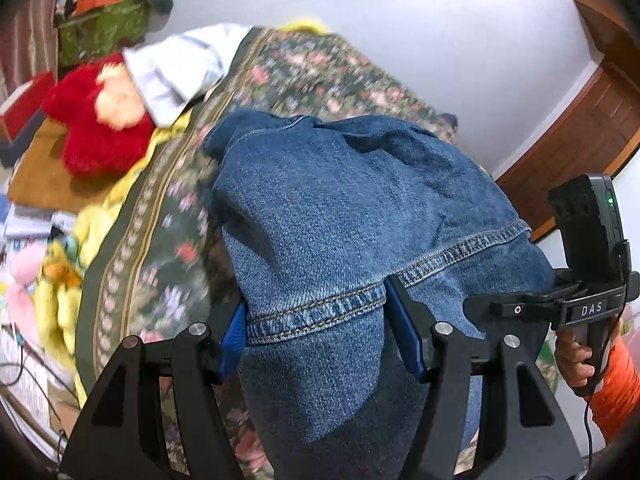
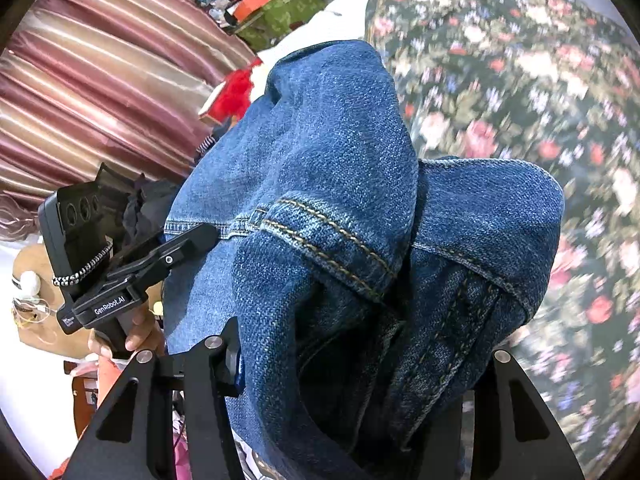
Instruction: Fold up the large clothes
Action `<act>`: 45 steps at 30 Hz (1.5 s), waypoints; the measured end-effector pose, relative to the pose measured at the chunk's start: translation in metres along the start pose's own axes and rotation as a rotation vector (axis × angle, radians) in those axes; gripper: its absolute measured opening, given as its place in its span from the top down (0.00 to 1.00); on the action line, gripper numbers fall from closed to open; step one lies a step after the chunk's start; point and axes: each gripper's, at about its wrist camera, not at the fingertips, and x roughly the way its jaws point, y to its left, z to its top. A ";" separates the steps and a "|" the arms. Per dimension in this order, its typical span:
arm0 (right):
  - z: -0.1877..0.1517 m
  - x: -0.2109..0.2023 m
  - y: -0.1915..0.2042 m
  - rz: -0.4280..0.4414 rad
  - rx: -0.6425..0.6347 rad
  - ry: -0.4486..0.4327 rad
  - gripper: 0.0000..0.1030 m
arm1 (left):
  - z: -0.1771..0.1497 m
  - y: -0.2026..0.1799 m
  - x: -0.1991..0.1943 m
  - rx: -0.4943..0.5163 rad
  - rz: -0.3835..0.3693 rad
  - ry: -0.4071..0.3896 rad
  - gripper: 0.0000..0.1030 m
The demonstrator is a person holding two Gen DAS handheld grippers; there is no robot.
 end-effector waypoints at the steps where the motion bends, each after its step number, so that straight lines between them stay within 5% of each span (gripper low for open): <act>1: -0.004 0.009 -0.001 0.004 0.011 0.012 0.50 | -0.006 0.006 0.005 -0.003 0.007 0.013 0.39; 10: -0.030 0.083 -0.018 -0.024 0.046 0.097 0.50 | -0.057 0.045 0.059 -0.049 0.064 0.140 0.39; 19: -0.032 0.103 -0.015 -0.080 -0.023 0.081 0.45 | -0.080 0.044 0.062 -0.031 0.122 0.059 0.33; 28: -0.045 0.080 -0.007 -0.119 -0.095 0.080 0.38 | -0.092 0.028 0.033 0.026 0.250 0.009 0.33; 32: -0.050 0.054 -0.008 -0.117 -0.138 0.069 0.38 | -0.085 0.021 0.009 0.091 0.338 -0.054 0.33; 37: -0.041 0.010 -0.011 -0.164 -0.145 -0.025 0.38 | -0.057 0.021 -0.008 0.095 0.343 -0.128 0.33; 45: 0.015 -0.001 0.011 -0.206 -0.198 -0.127 0.36 | -0.007 0.025 0.024 0.095 0.339 -0.115 0.33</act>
